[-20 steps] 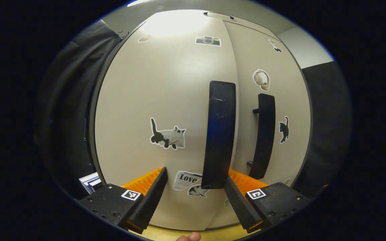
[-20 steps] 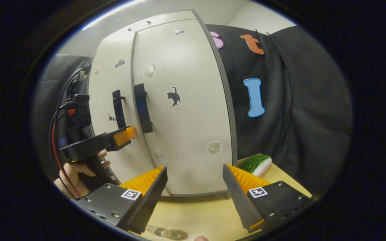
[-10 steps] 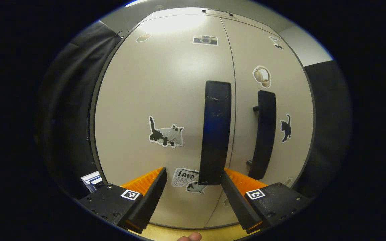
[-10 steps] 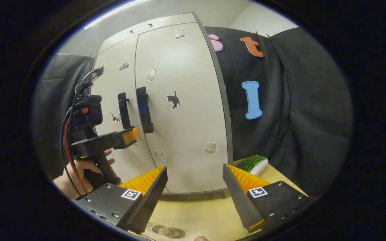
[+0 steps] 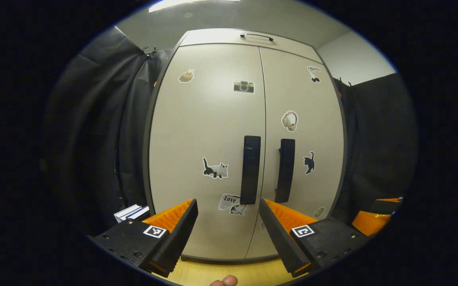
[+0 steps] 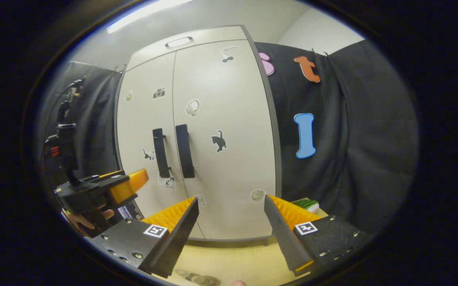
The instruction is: Grasp the bottle in the cabinet with the left hand and place it on the coaster, then close the right door with the right hand and the left door with the left hand.
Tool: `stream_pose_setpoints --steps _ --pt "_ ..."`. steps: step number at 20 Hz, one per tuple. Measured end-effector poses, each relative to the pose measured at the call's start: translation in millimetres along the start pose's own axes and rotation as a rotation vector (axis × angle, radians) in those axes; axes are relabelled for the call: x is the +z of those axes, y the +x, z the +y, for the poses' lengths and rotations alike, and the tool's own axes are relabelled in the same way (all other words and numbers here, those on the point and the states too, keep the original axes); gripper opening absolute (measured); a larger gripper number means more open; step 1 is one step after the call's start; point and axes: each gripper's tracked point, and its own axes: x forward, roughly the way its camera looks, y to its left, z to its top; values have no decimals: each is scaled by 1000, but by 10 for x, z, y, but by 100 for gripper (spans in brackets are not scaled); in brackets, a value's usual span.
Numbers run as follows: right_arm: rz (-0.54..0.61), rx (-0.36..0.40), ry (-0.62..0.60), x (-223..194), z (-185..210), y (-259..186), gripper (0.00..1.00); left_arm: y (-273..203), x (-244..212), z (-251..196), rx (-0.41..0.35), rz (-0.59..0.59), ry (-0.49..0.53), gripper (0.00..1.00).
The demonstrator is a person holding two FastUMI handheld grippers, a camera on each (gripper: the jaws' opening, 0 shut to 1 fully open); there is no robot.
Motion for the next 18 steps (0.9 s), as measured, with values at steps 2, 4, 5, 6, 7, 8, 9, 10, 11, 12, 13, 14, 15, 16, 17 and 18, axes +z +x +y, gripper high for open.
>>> stream_pose_setpoints --steps 2,4,5,6,7,8,9,10,11,12,13,14,15,16,17,18 --pt "-10 2 -12 47 51 -20 100 -213 60 121 25 -4 10 99" --pt "-20 11 -24 70 117 -51 100 -389 121 232 50 -12 10 99" --pt "-18 18 -27 65 152 -74 100 -480 144 285 61 -18 4 98" --pt "-22 21 -28 70 178 -102 100 -547 148 307 63 -16 -5 99" --pt "-27 24 -29 78 208 -117 100 -606 129 321 64 -9 -8 98" --pt "-28 21 -33 79 224 -137 100 -654 92 344 69 3 -9 98" --pt "-33 13 -40 92 226 -153 100 -686 70 360 70 10 -10 99" --pt "-42 3 -49 114 223 -188 97 -716 49 372 72 17 -14 99" --pt "-51 -6 -57 136 224 -207 97 -744 37 370 69 20 -19 99" --pt "-59 -13 -64 152 225 -237 100 -764 36 377 69 19 -25 99" --pt "-64 -19 -67 167 225 -246 100 -786 41 384 68 18 -25 99" --pt "-62 -21 -67 163 230 -257 100 -799 47 405 74 15 -17 99" --pt "-63 -23 -64 169 235 -263 100 -810 70 422 75 9 -10 99" --pt "-67 -24 -63 192 235 -277 100 -814 82 435 77 6 -6 99" --pt "-67 -26 -61 201 234 -283 100 -822 86 438 75 4 -8 99" --pt "-69 -26 -61 208 239 -296 97 -825 88 433 72 3 -12 99"
